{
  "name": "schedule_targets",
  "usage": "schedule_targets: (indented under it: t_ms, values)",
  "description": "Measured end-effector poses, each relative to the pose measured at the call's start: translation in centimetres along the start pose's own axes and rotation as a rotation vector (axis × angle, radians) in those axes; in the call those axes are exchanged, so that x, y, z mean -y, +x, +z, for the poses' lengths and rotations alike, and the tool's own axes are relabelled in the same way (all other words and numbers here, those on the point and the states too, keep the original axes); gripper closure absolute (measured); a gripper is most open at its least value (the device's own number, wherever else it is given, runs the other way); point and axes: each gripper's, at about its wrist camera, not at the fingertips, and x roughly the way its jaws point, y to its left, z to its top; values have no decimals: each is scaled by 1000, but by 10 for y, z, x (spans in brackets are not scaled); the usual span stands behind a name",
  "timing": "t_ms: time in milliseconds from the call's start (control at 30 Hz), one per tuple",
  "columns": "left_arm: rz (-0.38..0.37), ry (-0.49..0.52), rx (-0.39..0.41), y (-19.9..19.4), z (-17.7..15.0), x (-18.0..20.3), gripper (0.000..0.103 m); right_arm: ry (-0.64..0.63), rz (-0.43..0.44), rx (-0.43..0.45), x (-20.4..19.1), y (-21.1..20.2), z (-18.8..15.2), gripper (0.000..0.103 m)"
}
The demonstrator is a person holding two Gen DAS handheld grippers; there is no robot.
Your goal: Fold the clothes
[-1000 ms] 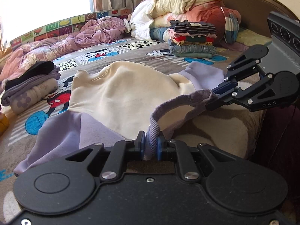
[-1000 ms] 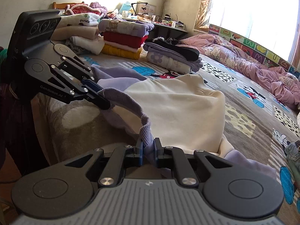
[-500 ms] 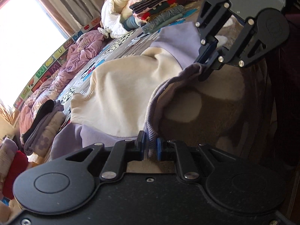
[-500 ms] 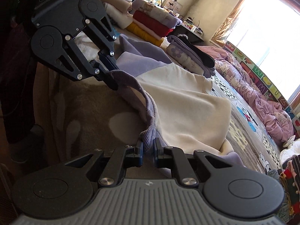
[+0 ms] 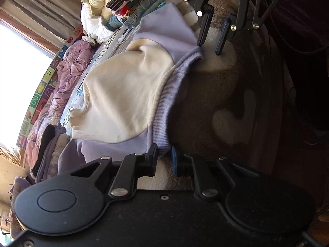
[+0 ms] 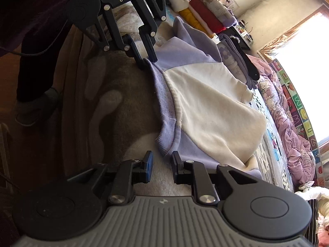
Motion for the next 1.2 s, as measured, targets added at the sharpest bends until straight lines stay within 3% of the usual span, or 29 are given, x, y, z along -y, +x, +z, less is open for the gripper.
schedule_targets:
  t_ms: [100,200,233,433,633,867,933,1033,1133,1200]
  values:
    - [-35,-41,-5,-6,-3,-5,81,70,38,2,9,-10,-1,82]
    - [-65,-96,-6,-12,-7,-12,59,249,62,74,30,-26,3,82]
    - [-60,-158,2,-15,-9,-21,54,301,60,95,36,-29,4,82]
    - [11,-570,87,-35,-33,-85,54,589,43,183,68,-10,10,82]
    - [154,-1107,95,-39,-89,-139,55,821,30,192,73,34,9,82]
    - [58,-1522,100,-20,-142,-187,55,857,16,154,54,55,3,80]
    - [18,-1598,111,-12,-154,-204,55,864,13,159,53,56,2,80]
    - [-26,-1622,118,0,-164,-228,55,884,16,177,52,59,-2,80]
    - [-131,-1648,98,21,-171,-245,55,903,25,198,53,60,-6,79]
    - [-159,-1647,55,33,-175,-247,55,913,32,210,53,60,-9,79]
